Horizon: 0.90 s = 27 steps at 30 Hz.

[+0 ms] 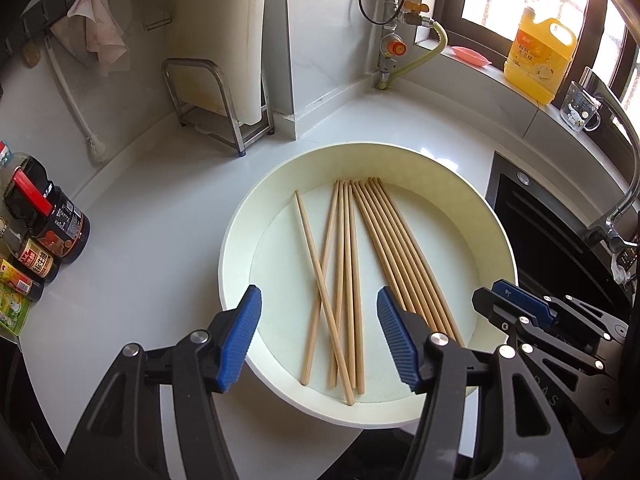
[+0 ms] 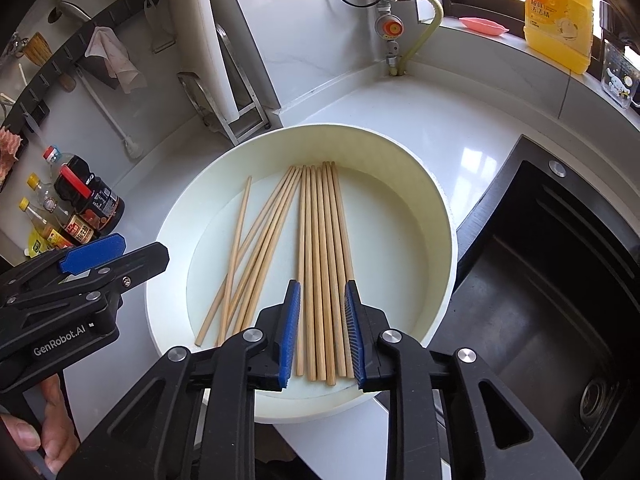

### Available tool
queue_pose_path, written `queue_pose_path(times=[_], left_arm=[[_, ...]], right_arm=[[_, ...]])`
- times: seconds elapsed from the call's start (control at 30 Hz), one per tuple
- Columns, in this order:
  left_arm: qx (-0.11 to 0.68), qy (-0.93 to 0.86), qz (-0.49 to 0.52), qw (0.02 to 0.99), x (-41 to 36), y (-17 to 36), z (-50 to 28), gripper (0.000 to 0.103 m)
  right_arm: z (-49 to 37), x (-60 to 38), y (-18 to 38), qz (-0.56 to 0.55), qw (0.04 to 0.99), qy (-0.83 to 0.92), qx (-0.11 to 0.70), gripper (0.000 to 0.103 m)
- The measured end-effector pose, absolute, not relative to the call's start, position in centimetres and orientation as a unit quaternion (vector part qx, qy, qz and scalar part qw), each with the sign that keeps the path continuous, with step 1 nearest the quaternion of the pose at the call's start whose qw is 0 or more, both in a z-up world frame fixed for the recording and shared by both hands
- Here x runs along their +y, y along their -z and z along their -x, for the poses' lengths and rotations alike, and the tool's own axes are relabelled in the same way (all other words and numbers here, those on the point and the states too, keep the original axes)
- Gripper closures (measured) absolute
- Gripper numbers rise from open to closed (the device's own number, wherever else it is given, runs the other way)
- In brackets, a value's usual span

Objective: Organize utensils

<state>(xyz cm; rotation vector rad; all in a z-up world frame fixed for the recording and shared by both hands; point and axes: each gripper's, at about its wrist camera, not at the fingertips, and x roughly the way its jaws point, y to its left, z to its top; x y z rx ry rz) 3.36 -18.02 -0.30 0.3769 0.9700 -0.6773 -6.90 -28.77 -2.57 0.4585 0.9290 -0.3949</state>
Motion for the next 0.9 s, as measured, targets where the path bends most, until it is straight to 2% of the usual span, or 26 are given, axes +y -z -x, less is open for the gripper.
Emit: queue_pose_path(times=[0.2, 0.4, 0.57, 0.9], left_arm=[[0.452, 0.318, -0.180, 0.814, -17.8, 0.0, -2.9, 0.033], [0.450, 0.312, -0.185, 0.816, -17.6, -0.1, -2.5, 0.017], [0.449, 0.308, -0.184, 0.818, -17.1, -0.2, -2.3, 0.009], [0.459, 0.302, -0.179, 0.816, -16.4, -0.1, -2.3, 0.008]], right_arm=[[7.4, -28.7, 2.3, -0.219, 0.850, 0.190, 0.439, 0.076], [7.7, -28.5, 2.2, -0.218, 0.851, 0.193, 0.438, 0.073], [7.9, -28.2, 2.2, -0.218, 0.850, 0.191, 0.440, 0.071], [8.3, -27.8, 2.0, -0.211, 0.851, 0.198, 0.438, 0.064]])
